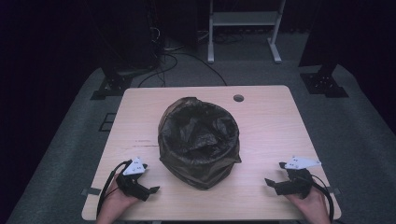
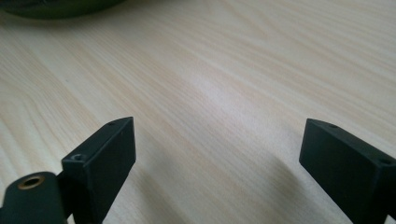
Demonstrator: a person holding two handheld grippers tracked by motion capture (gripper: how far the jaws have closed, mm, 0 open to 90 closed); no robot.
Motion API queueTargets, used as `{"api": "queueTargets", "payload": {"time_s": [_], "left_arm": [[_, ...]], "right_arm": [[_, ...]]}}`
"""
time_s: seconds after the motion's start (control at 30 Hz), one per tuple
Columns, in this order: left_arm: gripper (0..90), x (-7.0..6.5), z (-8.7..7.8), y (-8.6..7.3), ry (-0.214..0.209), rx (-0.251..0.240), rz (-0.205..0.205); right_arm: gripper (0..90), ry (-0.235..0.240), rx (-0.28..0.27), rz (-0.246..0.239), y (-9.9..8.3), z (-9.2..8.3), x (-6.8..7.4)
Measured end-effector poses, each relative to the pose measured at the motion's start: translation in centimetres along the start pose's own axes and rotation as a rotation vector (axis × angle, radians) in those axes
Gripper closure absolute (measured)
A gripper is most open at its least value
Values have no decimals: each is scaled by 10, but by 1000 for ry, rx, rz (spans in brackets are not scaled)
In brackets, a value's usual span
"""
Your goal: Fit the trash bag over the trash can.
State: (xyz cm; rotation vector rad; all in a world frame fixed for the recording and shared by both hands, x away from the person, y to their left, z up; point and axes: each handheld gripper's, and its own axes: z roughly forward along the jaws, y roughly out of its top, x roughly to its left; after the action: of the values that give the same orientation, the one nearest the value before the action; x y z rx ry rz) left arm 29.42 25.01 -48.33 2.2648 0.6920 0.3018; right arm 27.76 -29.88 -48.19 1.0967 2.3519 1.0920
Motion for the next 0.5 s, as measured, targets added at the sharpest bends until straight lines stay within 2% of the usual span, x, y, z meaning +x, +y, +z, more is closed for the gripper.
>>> {"api": "queueTargets", "payload": {"time_s": [0.27,0.3,0.5], "left_arm": [[0,0,0,0,0,0,1],[0,0,0,0,0,0,0],[0,0,0,0,0,0,0]], "right_arm": [[92,-12,21,3,-3,4,0],[91,-18,39,-8,-3,6,2],[91,-17,40,-6,-2,6,2]]}}
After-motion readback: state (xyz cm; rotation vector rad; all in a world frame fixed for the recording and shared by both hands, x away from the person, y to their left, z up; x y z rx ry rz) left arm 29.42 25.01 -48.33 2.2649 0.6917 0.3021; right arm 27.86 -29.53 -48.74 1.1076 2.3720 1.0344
